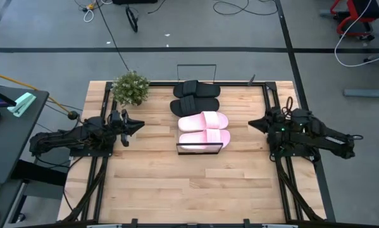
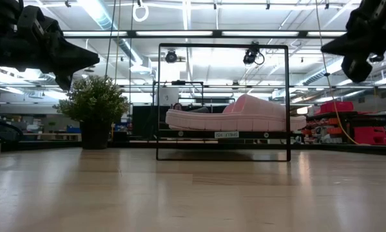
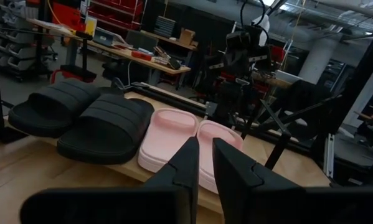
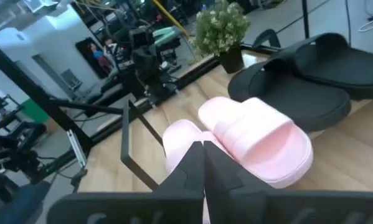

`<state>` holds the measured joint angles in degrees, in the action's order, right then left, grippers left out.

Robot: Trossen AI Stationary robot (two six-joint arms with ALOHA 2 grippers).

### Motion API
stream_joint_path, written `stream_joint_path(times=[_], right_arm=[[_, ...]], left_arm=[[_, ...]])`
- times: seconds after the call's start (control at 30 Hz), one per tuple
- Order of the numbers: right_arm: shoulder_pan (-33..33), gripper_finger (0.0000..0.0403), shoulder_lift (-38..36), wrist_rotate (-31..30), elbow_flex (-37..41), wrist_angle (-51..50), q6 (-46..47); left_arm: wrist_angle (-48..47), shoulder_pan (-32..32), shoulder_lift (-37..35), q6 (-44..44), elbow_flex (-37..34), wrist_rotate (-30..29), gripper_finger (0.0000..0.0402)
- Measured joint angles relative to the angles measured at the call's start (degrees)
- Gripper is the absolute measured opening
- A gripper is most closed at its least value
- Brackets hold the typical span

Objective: Pick and place slides into the shelf
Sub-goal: Return to Home Position

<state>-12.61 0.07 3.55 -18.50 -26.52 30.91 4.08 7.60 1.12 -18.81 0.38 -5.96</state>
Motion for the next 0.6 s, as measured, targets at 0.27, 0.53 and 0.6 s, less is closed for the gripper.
stream_joint_path(times=[0.27,0.53,0.6], right_arm=[[0.04,0.0,-0.01,1.33,7.84,12.44,-1.24],[0.05,0.0,-0.04,3.27,15.63,29.04,0.25],[0.04,0.0,-0.04,4.24,16.29,29.07,0.37]], left_arm=[[0.15,0.0,-0.01,0.0,0.0,0.0,0.0058],[0.17,0.0,0.0,0.0,0.0,0.0,0.0056],[0.17,0.0,-0.02,-0.02,0.0,0.01,0.0052]])
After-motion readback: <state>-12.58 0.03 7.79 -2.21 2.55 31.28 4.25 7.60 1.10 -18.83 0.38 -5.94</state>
